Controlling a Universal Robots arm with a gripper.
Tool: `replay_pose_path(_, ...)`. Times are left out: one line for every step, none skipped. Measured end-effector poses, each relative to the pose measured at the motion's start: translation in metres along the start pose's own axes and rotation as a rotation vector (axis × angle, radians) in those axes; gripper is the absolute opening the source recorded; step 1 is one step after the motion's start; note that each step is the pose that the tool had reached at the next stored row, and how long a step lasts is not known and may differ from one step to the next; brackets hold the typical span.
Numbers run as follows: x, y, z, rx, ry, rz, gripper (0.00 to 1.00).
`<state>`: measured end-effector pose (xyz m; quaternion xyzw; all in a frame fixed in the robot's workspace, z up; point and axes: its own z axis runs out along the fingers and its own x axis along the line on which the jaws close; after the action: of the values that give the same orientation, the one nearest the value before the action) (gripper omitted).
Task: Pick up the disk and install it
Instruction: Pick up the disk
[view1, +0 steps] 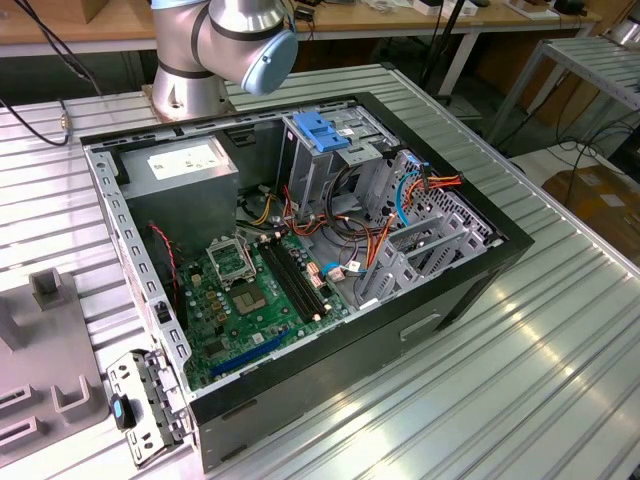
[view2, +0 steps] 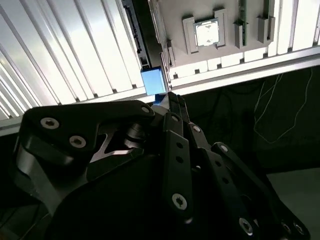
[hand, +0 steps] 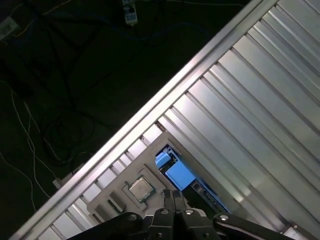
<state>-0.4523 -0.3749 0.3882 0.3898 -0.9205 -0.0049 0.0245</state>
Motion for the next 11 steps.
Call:
replay_pose_path(0.0000, 0.0000, 0.0000, 0.0003, 0.0002, -0.007, 0.11)
replay_pose_path(0.0000, 0.0000, 0.0000, 0.0007, 0.0004, -0.016, 0.11)
replay_pose_path(0.0000, 0.0000, 0.0000, 0.0011, 0.0007, -0.025, 0.11)
replay_pose_path(0.0000, 0.0000, 0.0000, 0.0018, 0.0006, -0.034, 0.11)
replay_pose_path(0.0000, 0.0000, 0.0001, 0.0030, 0.0001, -0.042, 0.11)
replay_pose_path(-0.0001, 0.0000, 0.0000, 0.0040, -0.0006, -0.047, 0.11)
replay_pose_path(-0.0001, 0.0000, 0.0001, 0.0056, -0.0017, -0.052, 0.11)
replay_pose_path(0.0000, 0.0000, 0.0001, 0.0063, -0.0023, -0.054, 0.11)
replay_pose_path(0.0000, 0.0000, 0.0002, 0.0068, -0.0025, -0.057, 0.11)
replay_pose_path(0.0000, 0.0000, 0.0002, 0.0069, -0.0025, -0.059, 0.11)
replay_pose_path(0.0000, 0.0000, 0.0002, 0.0071, -0.0024, -0.063, 0.11)
